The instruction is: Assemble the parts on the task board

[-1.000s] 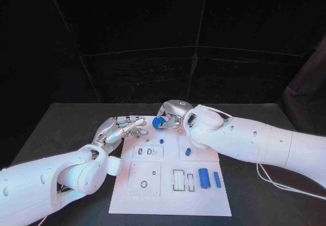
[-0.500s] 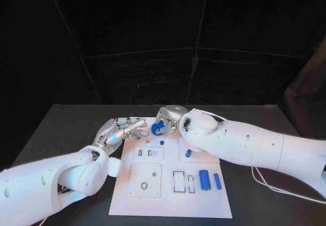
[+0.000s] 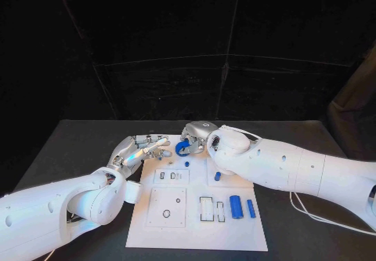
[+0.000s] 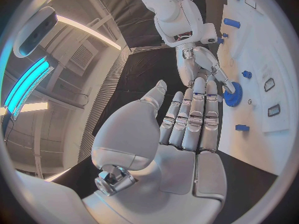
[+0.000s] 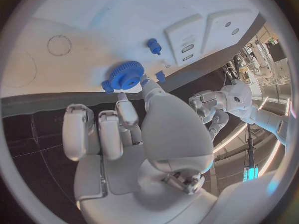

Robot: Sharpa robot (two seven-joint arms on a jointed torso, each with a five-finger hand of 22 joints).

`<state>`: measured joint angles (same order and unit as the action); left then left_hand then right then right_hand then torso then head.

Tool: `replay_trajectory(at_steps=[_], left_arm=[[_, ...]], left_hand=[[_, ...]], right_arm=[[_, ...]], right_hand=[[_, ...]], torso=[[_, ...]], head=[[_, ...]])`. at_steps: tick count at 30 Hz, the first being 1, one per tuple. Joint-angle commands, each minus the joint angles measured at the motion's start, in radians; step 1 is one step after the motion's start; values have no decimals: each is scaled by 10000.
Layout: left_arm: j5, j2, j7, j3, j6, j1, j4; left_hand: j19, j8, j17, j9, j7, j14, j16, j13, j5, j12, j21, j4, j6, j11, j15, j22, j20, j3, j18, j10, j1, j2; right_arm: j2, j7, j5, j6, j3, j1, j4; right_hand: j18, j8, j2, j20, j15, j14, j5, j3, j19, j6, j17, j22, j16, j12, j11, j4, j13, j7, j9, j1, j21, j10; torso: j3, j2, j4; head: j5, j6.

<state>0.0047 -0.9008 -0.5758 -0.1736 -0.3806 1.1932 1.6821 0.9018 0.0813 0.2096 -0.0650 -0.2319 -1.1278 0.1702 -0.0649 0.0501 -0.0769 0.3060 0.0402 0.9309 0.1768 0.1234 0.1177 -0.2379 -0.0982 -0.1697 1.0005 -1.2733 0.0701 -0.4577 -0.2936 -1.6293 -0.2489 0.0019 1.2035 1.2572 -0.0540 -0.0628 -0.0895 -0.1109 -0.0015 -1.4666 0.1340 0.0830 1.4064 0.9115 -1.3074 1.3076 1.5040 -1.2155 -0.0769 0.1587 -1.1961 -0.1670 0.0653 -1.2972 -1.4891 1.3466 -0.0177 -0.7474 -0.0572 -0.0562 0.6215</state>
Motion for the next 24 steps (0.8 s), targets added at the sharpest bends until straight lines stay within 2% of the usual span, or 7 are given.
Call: replay_trajectory(at_steps=[1, 5, 12, 16, 18, 20, 24], left_arm=[[-47, 3, -11, 9, 140, 15, 12], [-47, -2, -8, 9, 140, 15, 11], [-47, -2, -7, 9, 137, 15, 9], [-47, -8, -5, 9, 133, 15, 10], [-47, -10, -3, 9, 133, 15, 9], [-47, -9, -2, 9, 133, 15, 8], [-47, -9, 0, 9, 132, 15, 0]], left_hand=[[58, -68, 12, 6, 0, -19, -57, 11, 25, 46, -62, 43, -79, 27, 9, -14, 20, 8, -135, -57, -37, 81], [58, -73, 14, 7, -3, -15, -65, 12, 25, 53, -65, 48, -86, 30, 12, -17, 19, 6, -135, -66, -35, 80], [58, -73, 14, 7, -3, -15, -65, 12, 25, 53, -65, 48, -86, 30, 12, -17, 19, 6, -135, -66, -35, 80], [58, -73, 14, 7, -3, -15, -65, 12, 25, 53, -65, 48, -86, 30, 12, -17, 19, 6, -135, -66, -35, 80], [58, -73, 14, 7, -3, -15, -65, 12, 25, 53, -65, 48, -86, 30, 12, -17, 19, 6, -135, -66, -35, 80], [58, -73, 14, 7, -3, -15, -65, 12, 25, 53, -65, 48, -86, 30, 12, -17, 19, 6, -135, -66, -35, 80], [58, -83, 17, 8, -9, -10, -79, 14, 25, 64, -71, 56, -97, 37, 16, -22, 16, 1, -133, -83, -29, 78]], right_arm=[[-22, 48, 119, 677, 1, 20, 15], [-57, 60, 222, 881, -2, 20, 37], [-107, 70, 270, 833, -4, 19, 58], [-143, 62, 321, 808, -5, 19, 62], [-157, 26, 342, 740, -5, 19, 52], [-174, -12, 355, 615, -5, 19, 49], [-235, 44, 367, 115, -6, 16, 94]], right_hand=[[22, -77, -47, -54, 55, -679, 60, -133, -37, 65, -983, 294, -65, 64, 8, 76, 25, 47, 38, 122, 65, -85], [20, -91, -31, -53, 52, -677, 90, -176, -42, 98, -980, 288, -69, 57, 9, 130, 19, 48, 44, 163, 69, -80], [24, -127, 51, -49, 45, -681, 153, -202, -29, 188, -995, 307, -66, -21, 20, 186, -55, 60, 59, 171, 65, -23], [31, -141, 191, -37, 32, -691, 285, -340, -3, 279, -1032, 342, -55, -128, 33, 442, -152, 78, 61, 436, 54, 57], [32, -85, 189, -37, 37, -693, 311, -481, -4, 211, -1042, 342, -54, -123, 22, 602, -143, 66, 39, 609, 56, 49], [31, -40, 175, -45, 52, -693, 529, -654, -8, 133, -1042, 336, -58, -121, 0, 721, -140, 38, 25, 718, 60, 38], [38, -25, 241, -66, 76, -701, 879, -815, 19, 58, -1082, 374, -44, -192, -26, 750, -210, 9, 22, 625, 49, 71]], torso=[[0, 2, -3], [0, 4, 12], [4, 0, 12], [0, 0, 9], [-1, -3, 12], [0, 1, 10], [6, 0, 6]], head=[[9, 11], [15, 15], [3, 10], [0, 29], [0, 17], [-15, 14], [-6, 19]])
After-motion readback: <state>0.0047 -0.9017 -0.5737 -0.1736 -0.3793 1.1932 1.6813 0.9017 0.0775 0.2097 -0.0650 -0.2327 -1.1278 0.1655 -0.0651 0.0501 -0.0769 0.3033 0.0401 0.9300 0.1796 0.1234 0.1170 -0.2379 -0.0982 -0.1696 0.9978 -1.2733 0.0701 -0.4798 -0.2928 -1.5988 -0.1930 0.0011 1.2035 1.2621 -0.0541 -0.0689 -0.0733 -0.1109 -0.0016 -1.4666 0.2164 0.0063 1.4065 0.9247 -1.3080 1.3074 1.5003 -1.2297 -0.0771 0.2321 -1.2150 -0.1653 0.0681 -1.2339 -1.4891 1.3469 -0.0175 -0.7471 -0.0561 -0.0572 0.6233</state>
